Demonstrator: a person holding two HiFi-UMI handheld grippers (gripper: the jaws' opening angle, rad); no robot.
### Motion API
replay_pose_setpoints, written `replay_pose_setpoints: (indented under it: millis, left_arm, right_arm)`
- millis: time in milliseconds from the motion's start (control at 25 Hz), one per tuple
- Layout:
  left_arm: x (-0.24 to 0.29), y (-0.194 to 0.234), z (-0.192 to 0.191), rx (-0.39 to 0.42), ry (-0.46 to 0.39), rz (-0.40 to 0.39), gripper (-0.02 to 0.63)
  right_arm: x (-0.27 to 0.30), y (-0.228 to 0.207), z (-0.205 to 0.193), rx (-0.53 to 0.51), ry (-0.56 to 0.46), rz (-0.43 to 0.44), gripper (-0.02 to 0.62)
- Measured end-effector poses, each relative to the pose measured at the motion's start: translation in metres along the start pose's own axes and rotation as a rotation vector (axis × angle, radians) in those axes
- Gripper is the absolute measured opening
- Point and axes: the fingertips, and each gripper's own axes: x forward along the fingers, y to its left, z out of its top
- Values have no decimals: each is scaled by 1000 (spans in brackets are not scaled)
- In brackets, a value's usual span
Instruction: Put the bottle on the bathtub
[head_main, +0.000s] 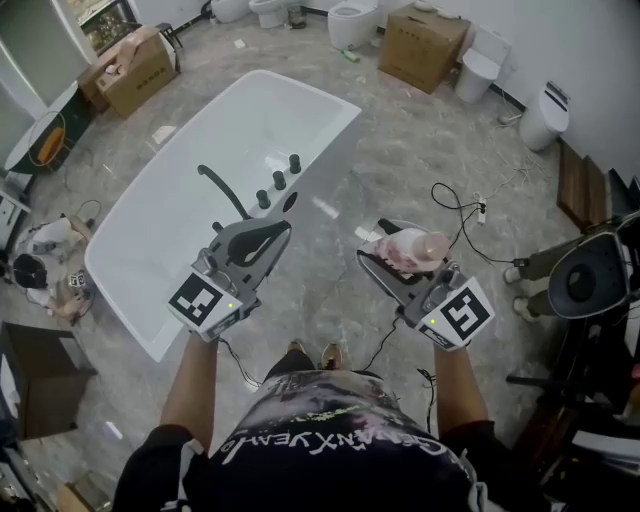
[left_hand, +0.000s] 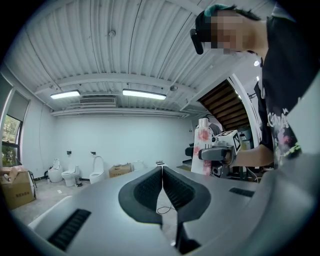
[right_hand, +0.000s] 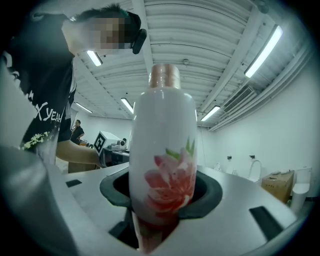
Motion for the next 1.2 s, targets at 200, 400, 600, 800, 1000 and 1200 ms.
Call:
replay_pose_setpoints:
  millis: [200, 400, 600, 800, 1000, 1200]
  left_arm:
    - [11, -14, -1, -4, -1, 8, 20]
    - [25, -20, 0, 4, -2, 5, 20]
    - [40, -21, -5, 5, -1, -8, 20]
    - [56, -7, -9, 3, -7, -11, 20]
    - [64, 15, -15, 0, -8, -10, 20]
    - [78, 43, -21, -9, -13, -14, 20]
  right_arm:
    - [-15, -5, -4, -1, -6, 8, 213]
    - [-24, -14, -6, -7, -16, 7, 213]
    - [-26, -26, -10, -5, -24, 1, 213]
    - [-19, -44, -17, -4, -19, -5, 213]
    - [-1, -59, -21, -5, -22, -3, 213]
    - [21, -80, -28, 7, -18, -7, 213]
